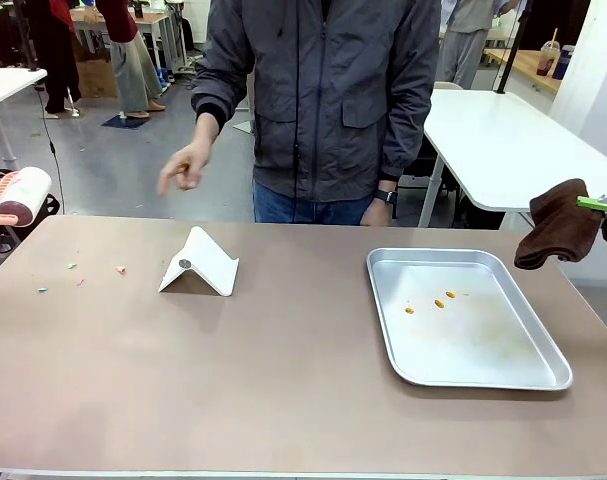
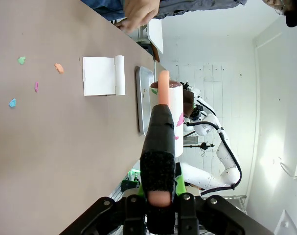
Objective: Clean the surface of the table.
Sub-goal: If a person points to the right, clean the right side of the table with your right hand, and if they point to the left, clean the left side with your left hand.
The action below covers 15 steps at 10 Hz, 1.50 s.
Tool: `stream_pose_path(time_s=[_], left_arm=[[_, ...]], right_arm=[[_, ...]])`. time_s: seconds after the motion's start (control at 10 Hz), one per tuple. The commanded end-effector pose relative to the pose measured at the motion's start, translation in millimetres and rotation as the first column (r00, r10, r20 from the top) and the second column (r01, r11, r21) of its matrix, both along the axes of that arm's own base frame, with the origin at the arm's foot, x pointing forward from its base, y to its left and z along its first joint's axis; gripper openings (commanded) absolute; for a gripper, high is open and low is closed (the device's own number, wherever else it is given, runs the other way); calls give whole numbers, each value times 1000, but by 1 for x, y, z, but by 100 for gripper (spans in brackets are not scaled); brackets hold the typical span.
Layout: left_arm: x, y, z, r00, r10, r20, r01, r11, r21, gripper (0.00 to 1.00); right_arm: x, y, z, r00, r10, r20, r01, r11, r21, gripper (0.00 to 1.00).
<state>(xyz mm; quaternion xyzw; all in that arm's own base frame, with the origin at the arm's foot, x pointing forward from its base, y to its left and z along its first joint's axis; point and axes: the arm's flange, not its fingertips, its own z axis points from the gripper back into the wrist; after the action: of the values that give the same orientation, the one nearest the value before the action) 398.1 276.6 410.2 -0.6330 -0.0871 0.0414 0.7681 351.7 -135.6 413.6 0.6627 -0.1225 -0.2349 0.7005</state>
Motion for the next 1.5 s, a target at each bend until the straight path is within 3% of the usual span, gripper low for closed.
stream_pose_path(time_s=[0.0,1.0,1.1,1.4], left_arm=[[-2,0,1,1000,-11,3,11,1000,10,0],[-2,0,1,1000,-11,3,11,1000,10,0],[0,0,0,1000,0,0,0,1000,0,22],[-5,25,-4,990,143,-16,-140,983,116,22]], right_arm=[[0,-1,4,1000,2,4,-2,1000,10,0],[0,-1,4,1000,2,4,-2,1000,10,0],[0,-1,4,1000,2,4,-2,1000,10,0],[0,-1,4,1000,2,4,-2,1000,10,0]])
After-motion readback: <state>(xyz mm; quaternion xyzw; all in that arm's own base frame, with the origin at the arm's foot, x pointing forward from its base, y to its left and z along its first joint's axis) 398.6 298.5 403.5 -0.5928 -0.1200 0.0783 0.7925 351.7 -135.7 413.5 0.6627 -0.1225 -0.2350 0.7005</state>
